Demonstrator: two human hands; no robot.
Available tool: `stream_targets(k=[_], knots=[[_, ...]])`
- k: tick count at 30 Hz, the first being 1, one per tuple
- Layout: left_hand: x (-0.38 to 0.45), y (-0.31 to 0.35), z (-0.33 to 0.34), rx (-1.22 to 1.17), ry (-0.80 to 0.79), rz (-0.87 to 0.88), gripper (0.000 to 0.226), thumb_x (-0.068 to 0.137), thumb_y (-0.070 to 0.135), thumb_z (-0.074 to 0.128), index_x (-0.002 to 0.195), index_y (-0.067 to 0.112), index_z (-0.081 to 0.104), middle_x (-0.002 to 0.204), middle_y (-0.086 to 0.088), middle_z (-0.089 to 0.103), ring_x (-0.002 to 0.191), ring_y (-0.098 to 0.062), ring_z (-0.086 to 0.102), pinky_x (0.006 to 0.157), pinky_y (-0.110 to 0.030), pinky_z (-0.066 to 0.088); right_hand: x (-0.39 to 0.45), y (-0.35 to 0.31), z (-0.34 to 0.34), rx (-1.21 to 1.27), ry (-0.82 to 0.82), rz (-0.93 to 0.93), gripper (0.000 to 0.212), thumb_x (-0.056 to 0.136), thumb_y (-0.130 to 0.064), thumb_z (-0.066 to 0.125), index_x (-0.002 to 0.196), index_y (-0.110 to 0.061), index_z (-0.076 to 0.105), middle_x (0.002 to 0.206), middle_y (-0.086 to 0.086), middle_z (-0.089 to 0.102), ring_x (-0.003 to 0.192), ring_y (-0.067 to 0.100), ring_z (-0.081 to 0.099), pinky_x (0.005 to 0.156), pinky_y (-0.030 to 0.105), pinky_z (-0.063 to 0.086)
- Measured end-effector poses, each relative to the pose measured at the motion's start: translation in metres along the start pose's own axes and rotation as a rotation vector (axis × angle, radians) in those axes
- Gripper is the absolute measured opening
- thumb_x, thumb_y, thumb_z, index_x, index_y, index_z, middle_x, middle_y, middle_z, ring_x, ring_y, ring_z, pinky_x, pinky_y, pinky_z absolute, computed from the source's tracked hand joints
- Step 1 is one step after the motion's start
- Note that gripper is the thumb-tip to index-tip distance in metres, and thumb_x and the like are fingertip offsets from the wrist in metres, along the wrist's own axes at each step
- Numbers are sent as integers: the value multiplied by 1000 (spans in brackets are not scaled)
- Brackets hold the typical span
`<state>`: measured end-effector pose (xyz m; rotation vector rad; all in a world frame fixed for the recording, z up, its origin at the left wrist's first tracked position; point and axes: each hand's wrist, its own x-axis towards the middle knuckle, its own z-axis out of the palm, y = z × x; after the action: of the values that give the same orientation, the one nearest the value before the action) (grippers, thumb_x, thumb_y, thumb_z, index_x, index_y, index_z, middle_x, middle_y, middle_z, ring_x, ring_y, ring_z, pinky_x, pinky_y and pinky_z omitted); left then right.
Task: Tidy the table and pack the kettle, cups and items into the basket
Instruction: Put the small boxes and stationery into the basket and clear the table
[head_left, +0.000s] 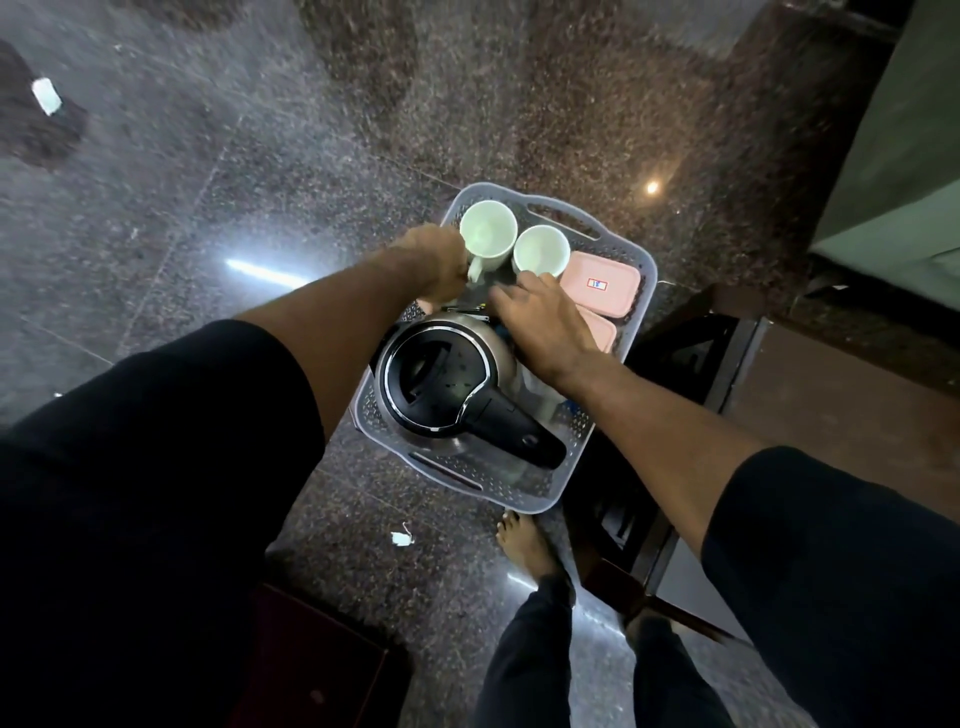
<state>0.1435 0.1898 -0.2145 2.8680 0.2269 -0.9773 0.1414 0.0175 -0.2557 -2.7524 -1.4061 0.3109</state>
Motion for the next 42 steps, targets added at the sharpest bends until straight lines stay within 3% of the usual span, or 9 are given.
stream_targets(k=[9,14,20,23,26,29,32,37,42], knots=[[-4,-5,5,-37,-44,58,29,91,18,66,117,10,78,121,-15,74,113,-35,69,101,-45,55,5,-6,-1,34,150,185,24,96,-9,46,116,-13,57,105,12,69,102,35,59,83,43,41],[-8,-10,6,-72,-64,98,25,88,21,70,110,20,82,113,-8,77,104,-30,71,96,-39,57,17,-11,1,16,96,218,25,96,-3,47,118,-9,57,99,15,73,91,38,71,63,41,44],[-14,-15,4,-97,-51,143,20,87,20,71,102,24,84,104,-5,79,97,-29,72,81,-28,50,20,-5,2,5,-4,173,19,99,-10,50,111,-11,64,104,14,74,97,39,71,66,41,45],[-20,-10,-7,-96,-23,133,27,88,12,67,104,26,83,105,-3,80,99,-27,73,89,-32,56,10,-2,-2,101,19,211,16,92,-10,55,105,-10,65,101,17,72,95,43,68,63,40,36],[-28,0,-25,-155,-68,101,31,94,2,57,109,15,82,105,-8,80,92,-23,75,96,-37,59,1,1,-13,215,61,231,19,83,-8,60,101,-9,67,99,18,71,92,44,66,63,42,42],[-36,15,-49,-219,-132,70,28,100,2,54,112,5,79,105,-12,80,94,-24,77,97,-37,59,-1,6,-27,301,90,308,23,85,-5,56,102,-14,70,99,18,72,92,44,66,66,41,46],[-46,36,-71,-191,-126,75,20,98,11,60,103,3,78,86,-4,81,88,-25,77,96,-37,60,-9,15,-45,403,129,408,25,89,-10,54,104,-18,73,99,17,73,93,42,67,72,41,54],[-61,102,-86,57,-2,199,33,95,35,62,107,10,79,114,-18,75,108,-37,68,84,-35,51,-45,43,-71,411,208,544,25,83,-14,61,104,-20,74,98,14,75,96,38,70,76,40,55],[-54,184,-79,43,106,307,28,92,37,61,102,18,78,111,-14,76,107,-39,70,86,-39,54,-109,93,-71,416,320,776,17,81,-28,59,93,-20,69,87,12,73,87,39,71,69,38,54]])
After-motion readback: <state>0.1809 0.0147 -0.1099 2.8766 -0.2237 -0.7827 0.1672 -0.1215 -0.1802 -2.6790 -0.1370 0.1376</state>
